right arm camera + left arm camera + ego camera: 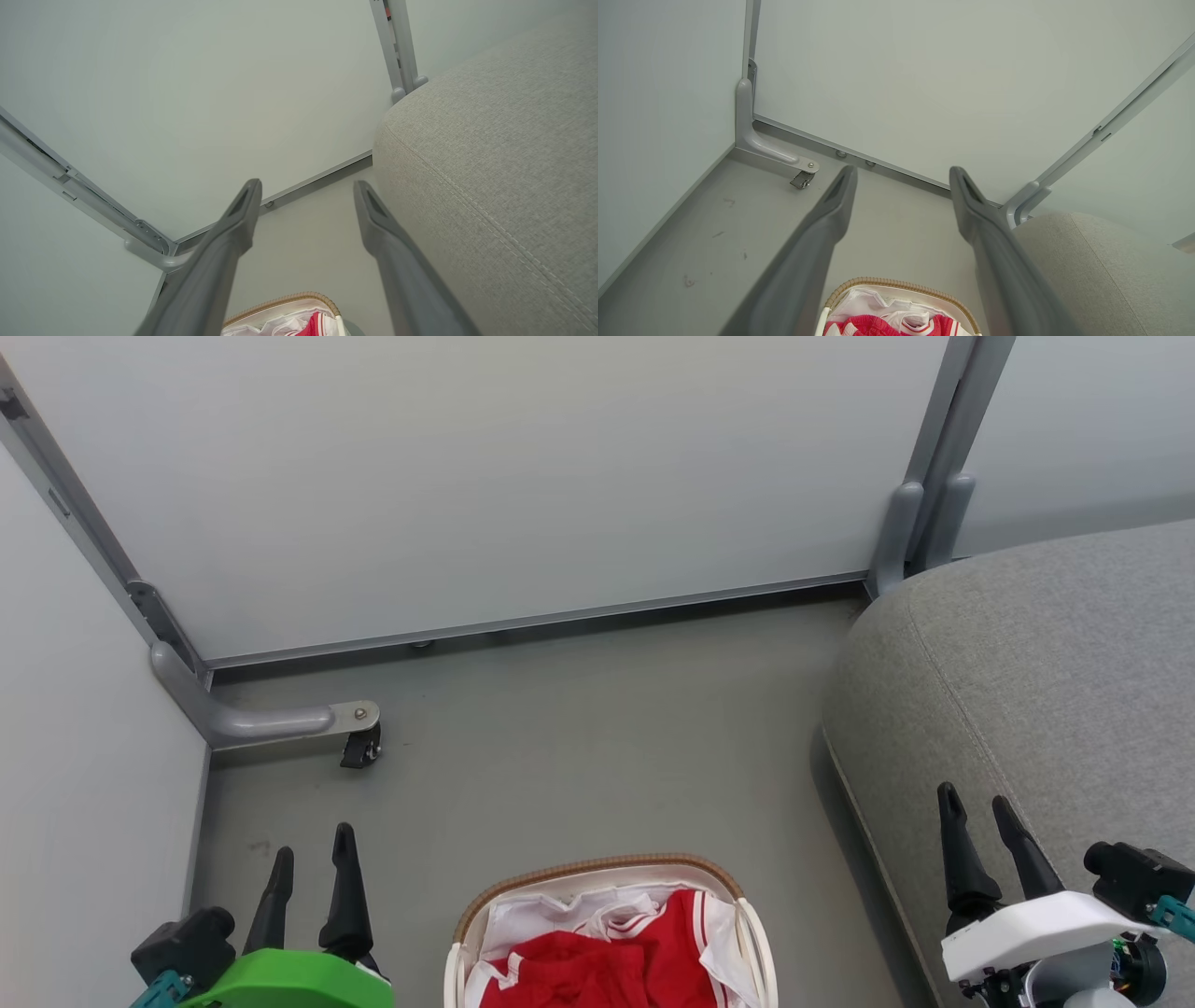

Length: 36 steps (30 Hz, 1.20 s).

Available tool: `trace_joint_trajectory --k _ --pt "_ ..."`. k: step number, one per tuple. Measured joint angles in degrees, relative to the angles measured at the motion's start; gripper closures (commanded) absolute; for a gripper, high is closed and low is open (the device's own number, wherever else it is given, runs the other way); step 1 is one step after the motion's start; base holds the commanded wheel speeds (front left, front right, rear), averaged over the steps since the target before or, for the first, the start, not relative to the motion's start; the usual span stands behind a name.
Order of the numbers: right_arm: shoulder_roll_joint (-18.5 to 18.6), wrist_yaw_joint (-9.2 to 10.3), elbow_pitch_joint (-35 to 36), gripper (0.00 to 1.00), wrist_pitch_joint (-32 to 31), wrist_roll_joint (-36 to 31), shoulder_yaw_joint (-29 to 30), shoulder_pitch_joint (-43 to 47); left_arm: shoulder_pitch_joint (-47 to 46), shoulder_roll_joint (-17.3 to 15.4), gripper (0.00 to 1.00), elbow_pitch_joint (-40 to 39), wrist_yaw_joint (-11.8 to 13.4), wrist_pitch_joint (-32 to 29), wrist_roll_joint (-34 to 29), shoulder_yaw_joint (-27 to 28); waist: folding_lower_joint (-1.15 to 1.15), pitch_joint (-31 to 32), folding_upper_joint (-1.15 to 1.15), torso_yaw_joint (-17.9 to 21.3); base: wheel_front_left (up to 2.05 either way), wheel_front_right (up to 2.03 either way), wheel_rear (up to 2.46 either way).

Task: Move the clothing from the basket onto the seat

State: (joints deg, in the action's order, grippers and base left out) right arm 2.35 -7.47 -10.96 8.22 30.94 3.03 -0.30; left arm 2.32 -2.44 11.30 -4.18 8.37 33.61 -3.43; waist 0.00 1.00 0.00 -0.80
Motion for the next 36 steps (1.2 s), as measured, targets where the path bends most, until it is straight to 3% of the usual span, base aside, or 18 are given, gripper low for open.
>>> trace_joint_trajectory --k 36 --pt "0.3 -0.01 -0.2 0.00 4.7 -19.2 -0.6 1.9 1.5 -0.2 0.00 3.9 0.2 4.6 -14.6 -1.7 0.00 0.0 0.00 -0.5 0.00 0.00 0.00"
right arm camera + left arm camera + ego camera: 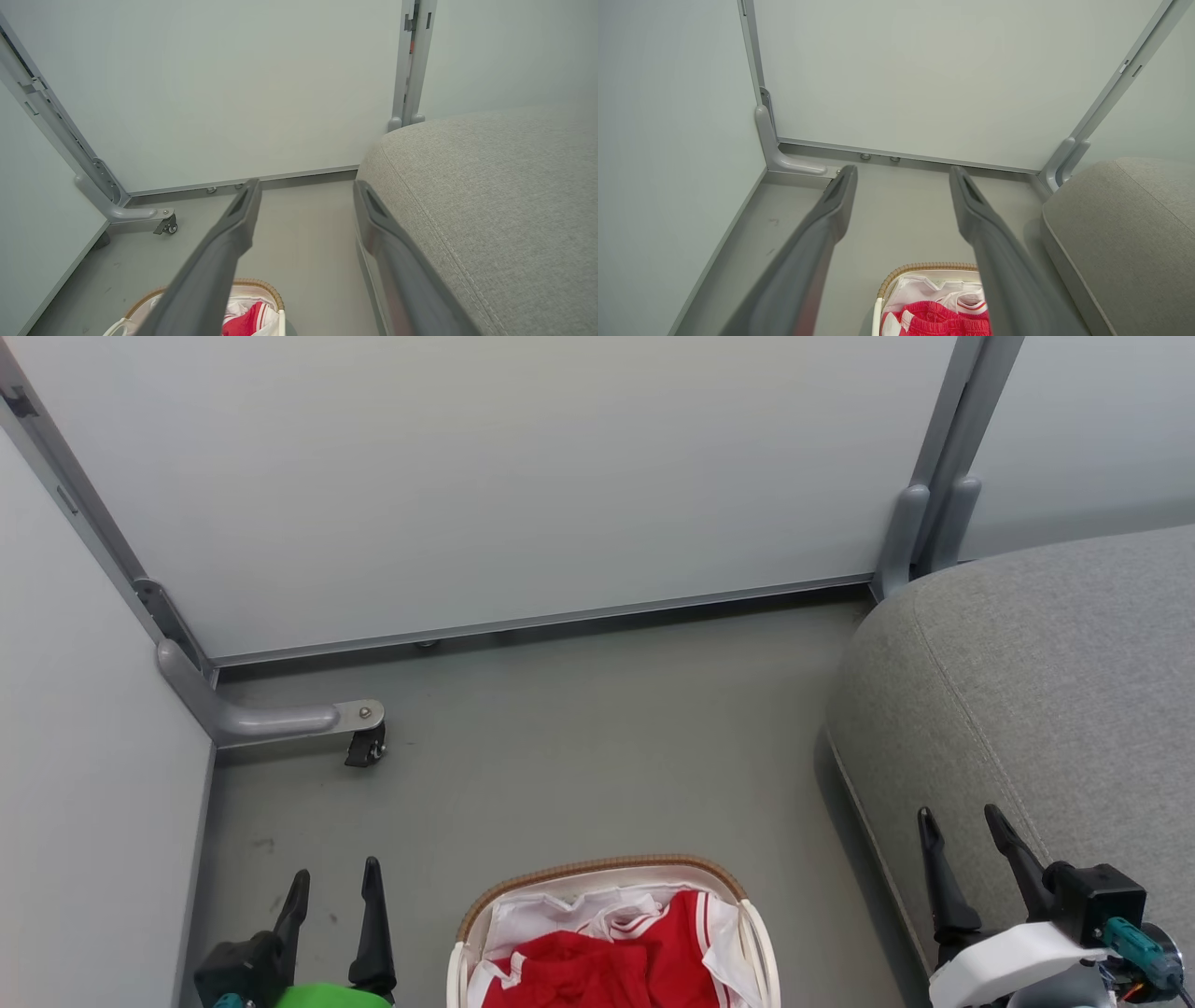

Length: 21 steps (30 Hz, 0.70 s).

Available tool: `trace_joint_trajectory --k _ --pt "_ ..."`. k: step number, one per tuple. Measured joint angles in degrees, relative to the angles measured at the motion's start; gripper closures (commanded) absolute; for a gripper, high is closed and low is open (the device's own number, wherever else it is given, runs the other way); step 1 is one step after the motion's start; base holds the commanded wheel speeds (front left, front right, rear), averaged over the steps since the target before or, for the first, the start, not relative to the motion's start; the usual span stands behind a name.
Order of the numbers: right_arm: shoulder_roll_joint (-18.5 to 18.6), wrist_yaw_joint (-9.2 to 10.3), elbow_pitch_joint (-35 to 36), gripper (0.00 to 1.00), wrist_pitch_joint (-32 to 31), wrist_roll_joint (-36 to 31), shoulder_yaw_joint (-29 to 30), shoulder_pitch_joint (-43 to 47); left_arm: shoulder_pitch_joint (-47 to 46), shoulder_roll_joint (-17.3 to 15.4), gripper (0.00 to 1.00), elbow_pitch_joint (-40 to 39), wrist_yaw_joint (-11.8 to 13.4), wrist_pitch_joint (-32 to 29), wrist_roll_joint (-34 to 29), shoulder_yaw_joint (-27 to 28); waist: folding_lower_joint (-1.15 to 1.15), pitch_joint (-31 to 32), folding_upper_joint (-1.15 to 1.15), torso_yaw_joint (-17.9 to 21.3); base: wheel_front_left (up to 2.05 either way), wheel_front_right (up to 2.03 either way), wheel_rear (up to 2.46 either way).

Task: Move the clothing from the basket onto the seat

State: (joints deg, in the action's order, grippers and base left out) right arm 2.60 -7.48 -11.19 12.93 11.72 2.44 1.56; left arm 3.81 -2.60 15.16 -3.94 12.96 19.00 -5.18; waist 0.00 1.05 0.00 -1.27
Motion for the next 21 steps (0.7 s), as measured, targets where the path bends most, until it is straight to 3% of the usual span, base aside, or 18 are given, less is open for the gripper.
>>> trace_joint_trajectory --k 21 --pt "0.1 -0.01 0.1 0.00 2.1 -7.9 -0.4 0.3 0.5 -0.1 0.00 1.3 0.0 2.1 -7.4 -0.9 0.00 0.1 0.00 -0.3 0.00 0.00 0.00"
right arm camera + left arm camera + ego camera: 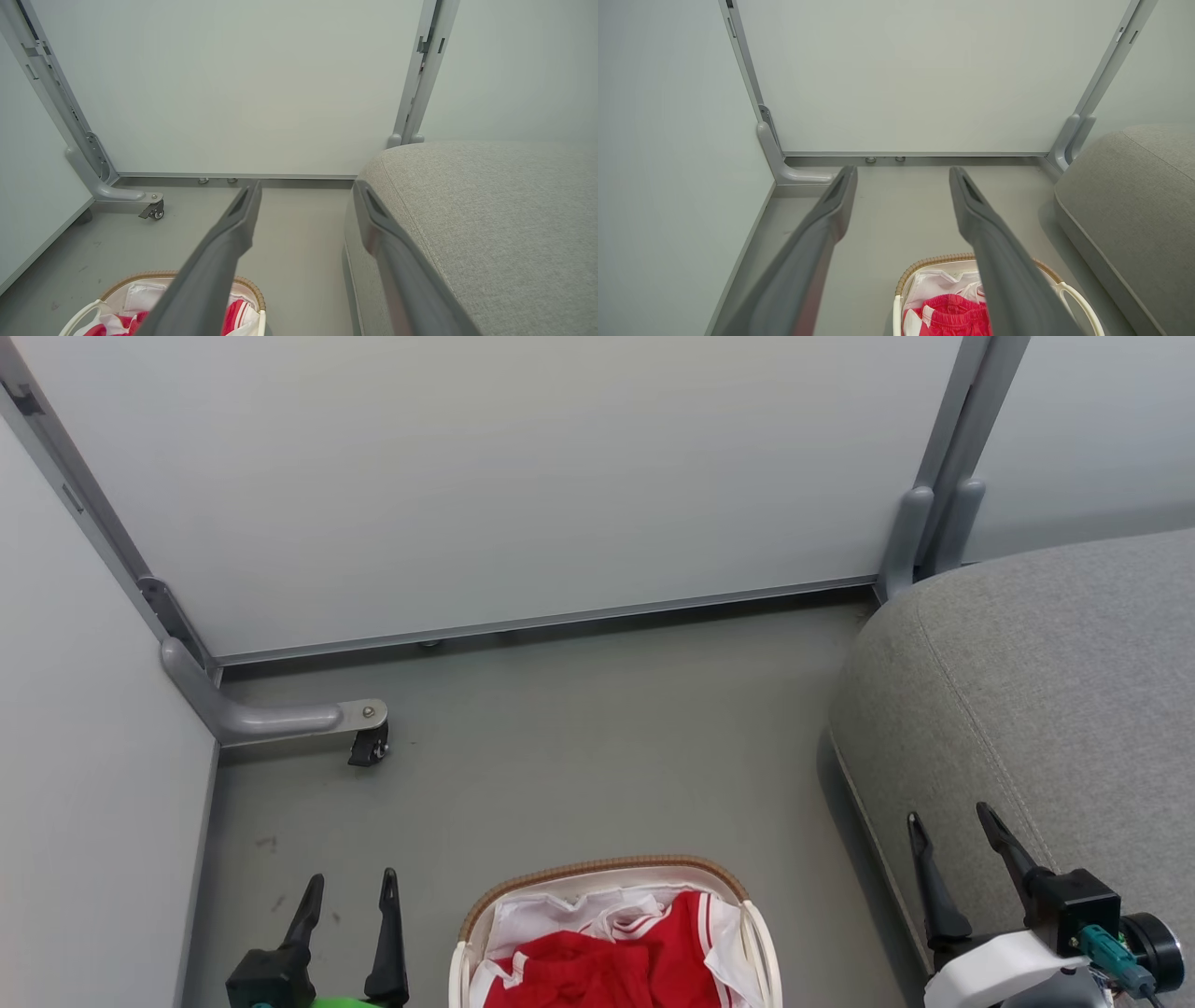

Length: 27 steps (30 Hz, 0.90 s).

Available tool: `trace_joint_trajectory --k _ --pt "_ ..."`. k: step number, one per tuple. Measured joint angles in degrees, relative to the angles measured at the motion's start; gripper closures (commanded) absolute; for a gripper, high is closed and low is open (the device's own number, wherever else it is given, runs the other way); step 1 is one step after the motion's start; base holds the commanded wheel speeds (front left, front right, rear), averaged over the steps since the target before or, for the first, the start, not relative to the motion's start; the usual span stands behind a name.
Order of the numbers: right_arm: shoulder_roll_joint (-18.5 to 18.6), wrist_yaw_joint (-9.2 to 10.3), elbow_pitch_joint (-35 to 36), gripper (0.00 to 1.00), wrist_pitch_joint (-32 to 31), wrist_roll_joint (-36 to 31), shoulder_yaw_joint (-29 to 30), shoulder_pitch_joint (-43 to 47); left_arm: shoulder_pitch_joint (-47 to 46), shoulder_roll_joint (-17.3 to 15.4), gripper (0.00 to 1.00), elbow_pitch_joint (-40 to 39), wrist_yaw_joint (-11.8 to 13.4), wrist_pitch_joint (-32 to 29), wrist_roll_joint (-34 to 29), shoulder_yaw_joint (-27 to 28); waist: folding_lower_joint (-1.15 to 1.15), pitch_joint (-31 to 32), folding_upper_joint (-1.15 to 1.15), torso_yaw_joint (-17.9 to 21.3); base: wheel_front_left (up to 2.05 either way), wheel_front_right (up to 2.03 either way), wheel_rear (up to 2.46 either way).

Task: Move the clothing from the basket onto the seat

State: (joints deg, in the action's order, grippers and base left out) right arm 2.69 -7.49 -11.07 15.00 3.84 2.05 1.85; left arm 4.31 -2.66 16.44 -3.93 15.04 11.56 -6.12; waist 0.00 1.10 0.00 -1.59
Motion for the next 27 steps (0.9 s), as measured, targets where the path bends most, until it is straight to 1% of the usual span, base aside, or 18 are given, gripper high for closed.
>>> trace_joint_trajectory --k 20,27 --pt "0.0 -0.01 -0.2 0.00 0.0 0.0 0.0 0.0 0.0 0.0 0.00 0.3 0.0 0.0 0.0 0.0 0.00 -0.3 0.00 0.1 0.00 0.00 0.00" --pt "0.0 -0.01 0.0 0.00 0.0 0.1 0.3 -0.1 0.0 0.0 0.00 -0.1 -0.1 0.0 -0.1 -0.9 0.00 -1.1 0.00 0.2 0.00 0.00 0.00"
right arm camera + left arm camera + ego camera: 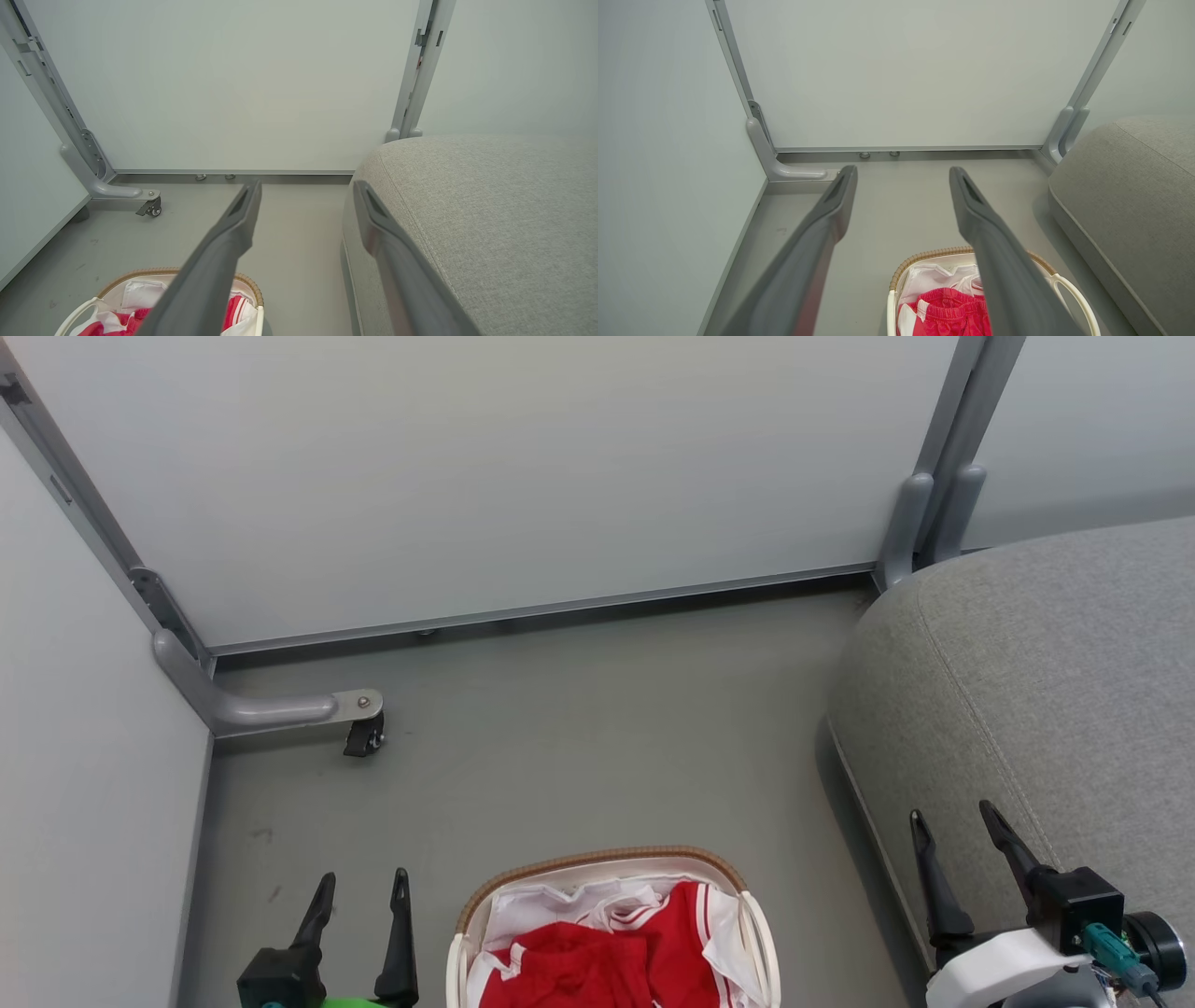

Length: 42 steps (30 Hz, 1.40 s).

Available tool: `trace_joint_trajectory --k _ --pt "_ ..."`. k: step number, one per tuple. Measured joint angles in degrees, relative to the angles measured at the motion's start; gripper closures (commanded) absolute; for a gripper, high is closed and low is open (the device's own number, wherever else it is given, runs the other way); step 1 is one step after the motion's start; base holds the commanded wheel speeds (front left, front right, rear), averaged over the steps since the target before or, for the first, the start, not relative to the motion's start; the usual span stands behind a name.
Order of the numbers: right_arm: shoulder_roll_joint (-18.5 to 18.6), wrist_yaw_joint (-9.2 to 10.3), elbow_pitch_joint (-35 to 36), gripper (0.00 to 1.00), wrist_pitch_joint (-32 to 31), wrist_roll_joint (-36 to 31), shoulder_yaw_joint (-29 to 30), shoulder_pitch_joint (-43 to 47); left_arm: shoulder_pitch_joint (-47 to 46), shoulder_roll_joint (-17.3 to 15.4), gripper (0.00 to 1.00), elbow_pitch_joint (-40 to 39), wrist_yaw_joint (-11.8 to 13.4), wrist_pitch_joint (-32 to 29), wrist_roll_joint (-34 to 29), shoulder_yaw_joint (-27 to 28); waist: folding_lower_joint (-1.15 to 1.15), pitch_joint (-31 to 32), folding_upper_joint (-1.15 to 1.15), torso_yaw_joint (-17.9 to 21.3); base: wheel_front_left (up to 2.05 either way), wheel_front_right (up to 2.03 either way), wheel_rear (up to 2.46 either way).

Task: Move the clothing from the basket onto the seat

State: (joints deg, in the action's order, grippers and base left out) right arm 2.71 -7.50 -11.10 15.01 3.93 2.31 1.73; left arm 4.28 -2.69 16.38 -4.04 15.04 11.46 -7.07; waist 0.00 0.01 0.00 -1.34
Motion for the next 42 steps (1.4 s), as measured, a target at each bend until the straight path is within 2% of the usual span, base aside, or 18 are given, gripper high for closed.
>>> trace_joint_trajectory --k 8,17,24,29,36,42 --pt "0.0 0.00 0.8 0.00 0.0 0.0 0.2 -1.3 -2.7 0.0 0.00 0.9 -1.0 0.0 -2.4 -2.2 0.00 -2.5 0.00 0.4 0.00 0.00 0.00" --pt "0.0 0.00 1.8 0.00 0.1 0.3 -0.1 -5.4 -12.2 0.0 0.00 9.1 -2.5 0.1 -6.5 -6.6 0.00 -8.9 0.00 1.2 0.00 0.00 0.00" --pt "0.0 0.00 2.6 0.00 0.1 0.7 -1.0 -10.6 -22.5 -0.2 0.00 19.4 -3.1 0.1 -9.7 -12.9 0.00 -15.6 0.00 2.5 0.00 0.00 0.00" --pt "0.1 -0.01 3.1 0.00 0.1 1.0 -1.7 -14.5 -30.5 -0.3 0.00 30.7 -3.3 0.0 -11.1 -18.4 0.00 -21.1 0.00 3.7 0.00 0.00 0.00" --pt "0.1 -0.01 3.5 0.00 0.1 1.7 -3.0 -17.9 -39.3 -0.3 0.00 43.7 -3.4 -2.1 -11.0 -29.0 -0.01 -28.0 0.00 5.6 0.00 0.00 0.00" --pt "0.1 -0.01 3.7 0.00 0.1 2.4 -3.8 -19.2 -43.4 -0.4 0.00 50.3 -3.4 -3.7 -8.5 -35.2 -0.01 -32.4 0.00 7.6 0.00 0.00 0.00"
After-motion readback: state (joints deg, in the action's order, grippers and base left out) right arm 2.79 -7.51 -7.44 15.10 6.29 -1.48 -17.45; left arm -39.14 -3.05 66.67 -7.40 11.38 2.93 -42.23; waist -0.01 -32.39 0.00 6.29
